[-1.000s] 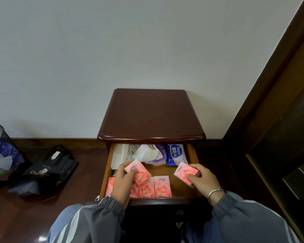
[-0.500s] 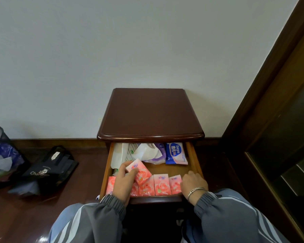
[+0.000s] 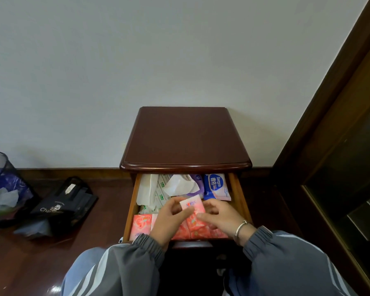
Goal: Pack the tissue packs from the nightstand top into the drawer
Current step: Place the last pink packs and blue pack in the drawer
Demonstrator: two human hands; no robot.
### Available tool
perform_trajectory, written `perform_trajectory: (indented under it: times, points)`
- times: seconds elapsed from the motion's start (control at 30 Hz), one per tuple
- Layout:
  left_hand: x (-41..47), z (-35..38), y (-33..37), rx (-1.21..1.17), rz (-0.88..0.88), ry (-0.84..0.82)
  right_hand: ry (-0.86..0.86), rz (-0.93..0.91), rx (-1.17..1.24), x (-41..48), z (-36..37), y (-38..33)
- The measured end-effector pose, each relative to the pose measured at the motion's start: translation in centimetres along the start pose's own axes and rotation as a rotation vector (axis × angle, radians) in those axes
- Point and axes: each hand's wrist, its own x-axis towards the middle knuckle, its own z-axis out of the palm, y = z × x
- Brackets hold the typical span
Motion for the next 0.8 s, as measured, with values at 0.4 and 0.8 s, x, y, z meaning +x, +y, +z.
perform_trajectory:
  times: [0.4, 0.8]
  points:
    - [2.1, 1.3, -2.1, 1.425, 0.229, -0.29, 0.229, 0.194, -0.641, 0.8, -2.3, 4.3]
    - [5.7, 0.7, -0.8, 1.576, 0.416, -0.138, 0.241, 0.06, -1.083, 1.3, -4.2, 6.1]
